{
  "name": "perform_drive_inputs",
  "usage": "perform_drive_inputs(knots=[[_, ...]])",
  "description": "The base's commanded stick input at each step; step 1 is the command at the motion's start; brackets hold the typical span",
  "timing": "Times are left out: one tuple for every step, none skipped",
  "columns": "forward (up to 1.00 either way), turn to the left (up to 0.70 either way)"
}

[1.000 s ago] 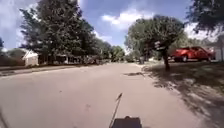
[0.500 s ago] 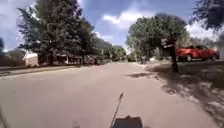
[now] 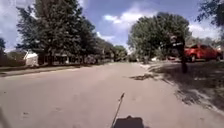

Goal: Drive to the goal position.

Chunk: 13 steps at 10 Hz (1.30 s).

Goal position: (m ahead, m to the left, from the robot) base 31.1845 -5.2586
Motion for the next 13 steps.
perform_drive_inputs(knots=[[1.00, -0.28], [1.00, -0.05], [1.00, 0.00], [1.00, 0.00], [1.00, 0.00], [1.00, 0.00], [1.00, 0.00], [1.00, 0.00], [1.00, 0.00], [1.00, 0.00], [1.00, 0.00], [1.00, -0.02], [1.00, -0.16]])
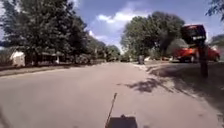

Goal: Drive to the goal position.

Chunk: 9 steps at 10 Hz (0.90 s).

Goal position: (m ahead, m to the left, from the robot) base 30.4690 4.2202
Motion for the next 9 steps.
perform_drive_inputs(knots=[[1.00, -0.30], [1.00, -0.37], [1.00, -0.21], [1.00, 0.00], [1.00, 0.00], [1.00, 0.00], [1.00, 0.00], [1.00, 0.00], [1.00, 0.00]])
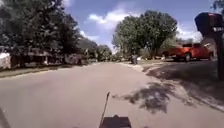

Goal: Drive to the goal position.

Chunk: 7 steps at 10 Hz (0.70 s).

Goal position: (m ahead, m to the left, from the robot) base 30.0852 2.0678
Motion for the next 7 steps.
perform_drive_inputs(knots=[[1.00, 0.00], [1.00, 0.00], [1.00, 0.00], [1.00, 0.00], [1.00, 0.00], [1.00, 0.00], [1.00, 0.00]])
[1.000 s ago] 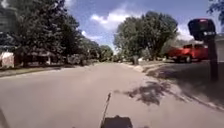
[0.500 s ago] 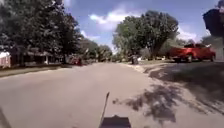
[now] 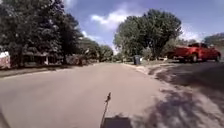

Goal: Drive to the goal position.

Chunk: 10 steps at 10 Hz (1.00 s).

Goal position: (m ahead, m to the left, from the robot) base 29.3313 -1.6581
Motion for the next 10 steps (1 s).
perform_drive_inputs(knots=[[1.00, 0.00], [1.00, 0.00], [1.00, 0.00], [1.00, -0.17], [1.00, -0.19], [1.00, -0.08], [1.00, 0.00], [1.00, 0.00], [1.00, 0.00], [1.00, 0.00]])
